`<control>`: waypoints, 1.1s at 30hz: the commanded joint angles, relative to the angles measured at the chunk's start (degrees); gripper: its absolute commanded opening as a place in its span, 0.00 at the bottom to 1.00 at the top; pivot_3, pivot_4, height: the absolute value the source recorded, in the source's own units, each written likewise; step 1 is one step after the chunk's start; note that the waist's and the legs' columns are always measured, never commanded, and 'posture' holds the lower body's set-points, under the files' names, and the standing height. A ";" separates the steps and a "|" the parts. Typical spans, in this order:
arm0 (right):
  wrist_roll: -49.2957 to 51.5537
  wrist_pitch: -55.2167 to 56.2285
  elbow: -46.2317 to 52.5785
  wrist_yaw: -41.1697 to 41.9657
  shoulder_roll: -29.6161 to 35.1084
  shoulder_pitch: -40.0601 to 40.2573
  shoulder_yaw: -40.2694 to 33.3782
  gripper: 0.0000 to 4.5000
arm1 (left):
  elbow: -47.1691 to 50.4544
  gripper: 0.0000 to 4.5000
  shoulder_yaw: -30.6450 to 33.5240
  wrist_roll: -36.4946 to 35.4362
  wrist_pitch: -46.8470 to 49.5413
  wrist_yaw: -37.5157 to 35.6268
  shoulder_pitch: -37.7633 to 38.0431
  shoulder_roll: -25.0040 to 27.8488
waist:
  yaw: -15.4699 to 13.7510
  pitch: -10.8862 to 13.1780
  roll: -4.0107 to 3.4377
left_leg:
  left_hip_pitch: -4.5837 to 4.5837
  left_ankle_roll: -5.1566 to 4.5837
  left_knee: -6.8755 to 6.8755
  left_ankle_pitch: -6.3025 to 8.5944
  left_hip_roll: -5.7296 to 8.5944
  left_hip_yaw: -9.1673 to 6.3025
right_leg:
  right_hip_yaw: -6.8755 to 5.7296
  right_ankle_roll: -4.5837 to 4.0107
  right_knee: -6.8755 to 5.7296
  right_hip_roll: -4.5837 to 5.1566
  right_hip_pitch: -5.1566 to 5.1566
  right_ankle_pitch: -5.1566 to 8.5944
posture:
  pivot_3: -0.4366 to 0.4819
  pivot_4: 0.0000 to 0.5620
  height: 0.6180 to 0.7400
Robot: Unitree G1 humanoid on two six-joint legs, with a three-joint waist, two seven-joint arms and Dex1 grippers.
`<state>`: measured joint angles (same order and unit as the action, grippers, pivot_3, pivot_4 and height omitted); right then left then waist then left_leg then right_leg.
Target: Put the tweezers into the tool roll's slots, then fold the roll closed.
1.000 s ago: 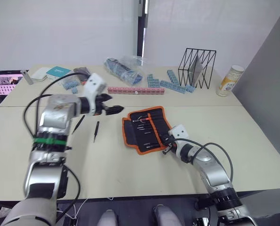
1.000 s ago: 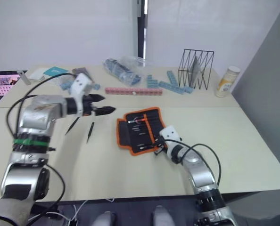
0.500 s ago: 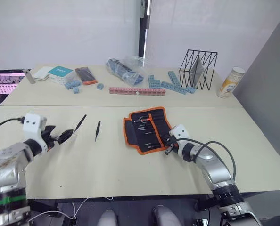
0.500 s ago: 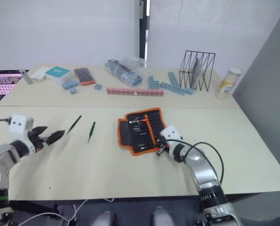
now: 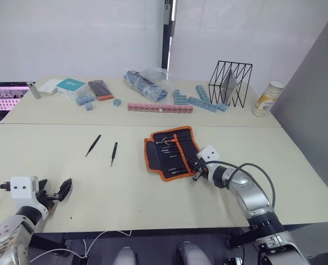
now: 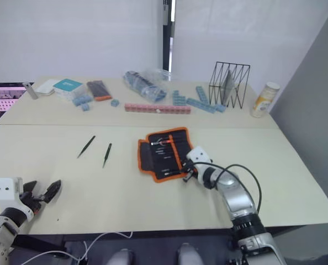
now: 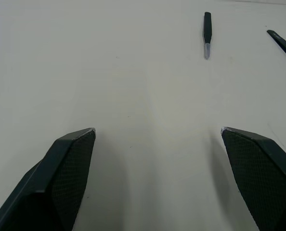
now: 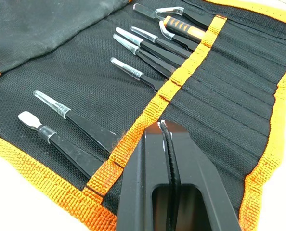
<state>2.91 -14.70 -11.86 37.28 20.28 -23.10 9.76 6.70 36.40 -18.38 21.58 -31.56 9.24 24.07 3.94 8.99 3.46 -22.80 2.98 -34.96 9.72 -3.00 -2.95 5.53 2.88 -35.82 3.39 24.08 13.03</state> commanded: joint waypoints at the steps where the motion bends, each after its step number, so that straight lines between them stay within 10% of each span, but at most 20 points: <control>1: -1.38 -1.53 -2.57 1.87 0.07 2.36 2.92 0.00 | 0.26 0.99 -1.26 -0.04 -4.24 0.44 0.50 0.03 | 0.00 0.00 0.00 | 0.00 0.01 0.00 0.00 0.00 0.03 | 0.01 0.00 0.03 0.01 -0.01 0.00 | 0.48 0.27 0.97; 33: -0.68 -6.08 7.15 -4.15 0.25 9.35 -0.24 0.00 | -34.31 0.93 -25.54 7.85 2.59 -2.07 -39.16 10.96 | -0.21 -0.08 0.13 | -0.08 -0.30 0.15 -0.18 0.05 -0.09 | -0.01 0.19 -0.10 -0.06 0.02 -0.11 | 0.48 0.27 0.97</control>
<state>3.05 -17.22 -2.08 33.44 20.12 -15.94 8.67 -28.00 11.05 -10.84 22.72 -34.22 -29.60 34.13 3.73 8.90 3.59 -22.88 2.69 -34.83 9.54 -2.95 -3.04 5.52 3.07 -35.93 3.34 24.10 12.92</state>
